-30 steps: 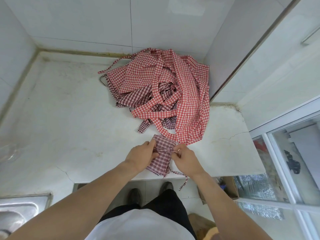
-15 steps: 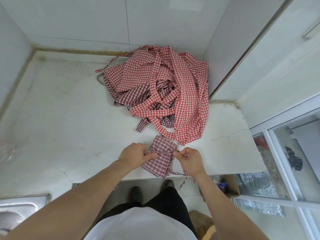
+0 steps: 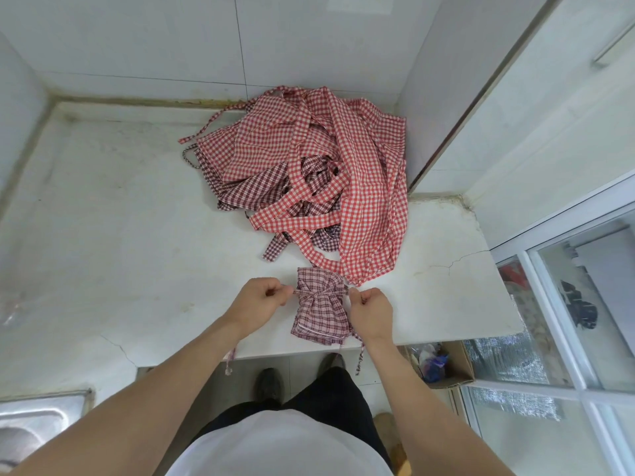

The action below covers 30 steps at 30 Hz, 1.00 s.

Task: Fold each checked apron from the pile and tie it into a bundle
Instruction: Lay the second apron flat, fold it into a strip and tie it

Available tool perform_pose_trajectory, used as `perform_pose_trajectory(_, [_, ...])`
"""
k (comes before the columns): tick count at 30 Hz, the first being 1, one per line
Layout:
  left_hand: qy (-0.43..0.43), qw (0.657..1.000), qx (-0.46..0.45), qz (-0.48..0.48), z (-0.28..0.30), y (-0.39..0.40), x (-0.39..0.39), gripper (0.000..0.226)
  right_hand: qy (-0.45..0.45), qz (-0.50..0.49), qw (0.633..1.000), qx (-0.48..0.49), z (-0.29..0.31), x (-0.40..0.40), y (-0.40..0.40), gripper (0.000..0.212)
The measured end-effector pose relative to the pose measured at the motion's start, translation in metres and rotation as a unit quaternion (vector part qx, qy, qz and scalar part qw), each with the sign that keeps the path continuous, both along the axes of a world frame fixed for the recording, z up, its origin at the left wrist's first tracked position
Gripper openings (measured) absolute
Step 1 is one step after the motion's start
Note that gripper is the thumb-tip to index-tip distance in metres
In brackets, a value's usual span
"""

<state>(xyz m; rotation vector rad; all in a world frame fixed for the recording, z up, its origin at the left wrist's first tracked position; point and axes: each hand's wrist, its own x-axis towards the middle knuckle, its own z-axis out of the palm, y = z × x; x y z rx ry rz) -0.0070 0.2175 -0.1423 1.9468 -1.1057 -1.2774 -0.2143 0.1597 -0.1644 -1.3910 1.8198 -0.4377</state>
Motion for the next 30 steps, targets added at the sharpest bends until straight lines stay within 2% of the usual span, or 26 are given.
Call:
perform_pose_trajectory(4, [0.038,0.998,-0.051,0.031,0.011,-0.01,-0.006,0.034,-0.034,-0.014,0.998,-0.047,0.013,0.019,0.004,0.027])
perform_pose_trajectory(7, [0.082,0.993,-0.087,0.011,0.019,-0.017,-0.017,0.028,-0.041,-0.004,0.995,-0.09,0.021,0.032,0.009,0.022])
perform_pose_trajectory(10, [0.118,0.989,-0.089,-0.009,0.021,-0.024,-0.028,0.027,-0.053,-0.001,0.995,-0.09,0.022,0.044,0.016,0.021])
perform_pose_trajectory(14, [0.104,0.992,-0.073,0.005,0.014,-0.025,-0.035,0.044,-0.056,0.014,0.996,-0.067,0.017,0.045,0.017,0.018])
perform_pose_trajectory(17, [0.051,0.998,-0.031,-0.027,0.005,-0.024,-0.025,0.046,-0.01,0.051,0.998,-0.025,0.012,0.026,0.009,0.018])
perform_pose_trajectory(19, [0.049,0.998,-0.01,-0.024,0.003,-0.026,-0.016,0.047,0.007,0.048,0.999,-0.001,0.007,0.012,0.003,0.021])
perform_pose_trajectory(22, [0.025,0.998,-0.005,-0.055,0.008,-0.03,-0.017,0.047,0.01,0.032,0.999,0.027,0.003,0.003,-0.001,0.024])
perform_pose_trajectory(26, [-0.026,0.995,-0.013,-0.1,0.007,-0.028,-0.023,0.045,0.001,0.064,0.998,0.023,0.01,0.007,-0.006,0.025])
perform_pose_trajectory(30, [0.044,0.993,0.006,-0.107,0.003,-0.03,-0.018,0.039,0.019,0.102,0.994,-0.032,0.026,0.01,-0.008,0.028])
